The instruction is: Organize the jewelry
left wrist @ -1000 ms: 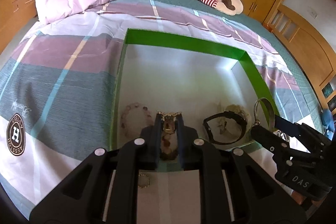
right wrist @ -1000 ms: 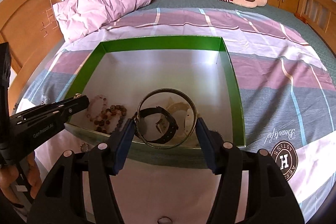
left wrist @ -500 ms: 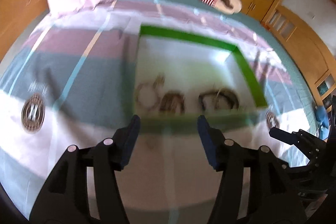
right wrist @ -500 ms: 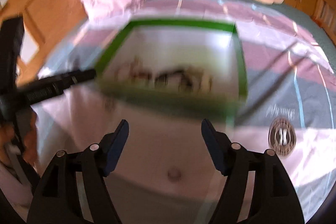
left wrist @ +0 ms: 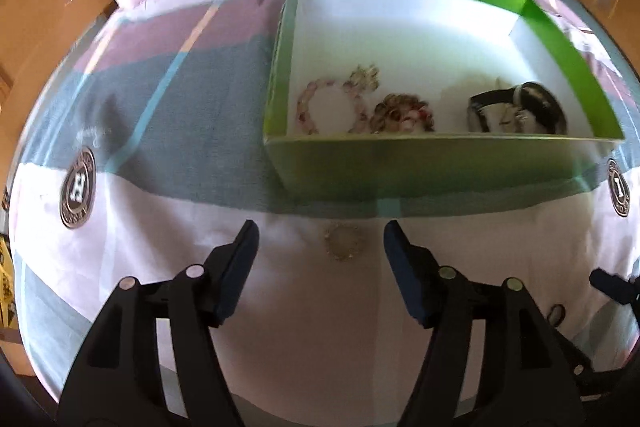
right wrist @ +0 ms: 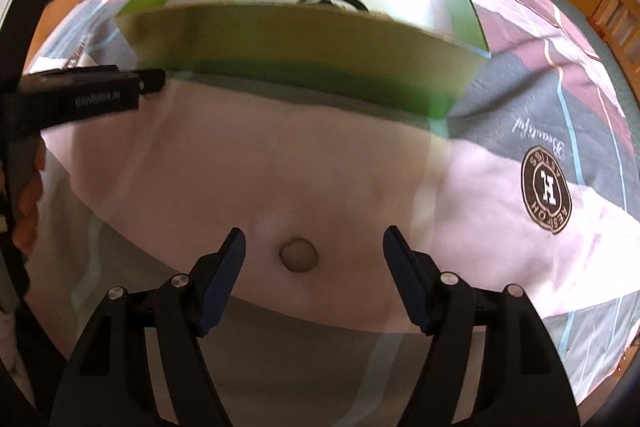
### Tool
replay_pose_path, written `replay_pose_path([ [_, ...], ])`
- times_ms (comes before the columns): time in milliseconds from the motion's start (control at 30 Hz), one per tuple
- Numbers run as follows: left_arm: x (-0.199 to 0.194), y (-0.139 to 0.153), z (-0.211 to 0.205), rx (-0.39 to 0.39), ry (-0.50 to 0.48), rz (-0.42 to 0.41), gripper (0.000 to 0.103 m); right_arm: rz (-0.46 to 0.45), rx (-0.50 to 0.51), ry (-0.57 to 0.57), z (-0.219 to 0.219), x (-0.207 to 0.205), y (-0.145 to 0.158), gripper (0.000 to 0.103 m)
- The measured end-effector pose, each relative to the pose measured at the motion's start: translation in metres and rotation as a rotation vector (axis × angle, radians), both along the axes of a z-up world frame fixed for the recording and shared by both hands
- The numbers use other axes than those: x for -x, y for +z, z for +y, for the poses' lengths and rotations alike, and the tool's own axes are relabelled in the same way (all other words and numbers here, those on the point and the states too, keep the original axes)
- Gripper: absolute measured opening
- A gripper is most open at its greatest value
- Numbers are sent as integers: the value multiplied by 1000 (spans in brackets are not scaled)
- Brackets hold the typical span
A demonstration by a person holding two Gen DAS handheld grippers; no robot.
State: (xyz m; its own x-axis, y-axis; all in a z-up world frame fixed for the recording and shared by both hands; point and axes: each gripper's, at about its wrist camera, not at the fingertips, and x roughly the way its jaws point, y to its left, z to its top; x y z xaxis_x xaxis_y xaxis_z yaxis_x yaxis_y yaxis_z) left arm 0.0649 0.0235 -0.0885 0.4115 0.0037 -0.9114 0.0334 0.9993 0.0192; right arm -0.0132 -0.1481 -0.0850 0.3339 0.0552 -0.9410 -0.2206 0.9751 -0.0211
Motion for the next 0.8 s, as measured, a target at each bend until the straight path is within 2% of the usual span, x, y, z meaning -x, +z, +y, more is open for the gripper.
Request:
replay_pose_path([
  [100, -8, -8, 8, 32, 30, 53, 63, 15, 15, -18, 2, 1, -13, 71],
  [167, -10, -8, 11, 45, 40, 58, 59, 5, 12, -15, 6, -1, -11, 63],
  [233, -9, -8, 10, 29, 32, 53, 50, 6, 0, -6, 10, -3, -8, 42],
  [300, -8, -8, 8, 19, 22, 48, 34, 16, -11, 0, 14, -3, -8, 31],
  [400, -7, -6, 7, 17, 24, 38, 21, 8, -3, 15, 19, -2, -7, 25],
  [533, -7, -4, 5, 17, 23, 31, 21, 6, -13, 15, 17, 0, -5, 17],
  [800, 2, -2, -18, 62, -55, 57, 21, 12, -35, -31, 1, -11, -4, 15],
])
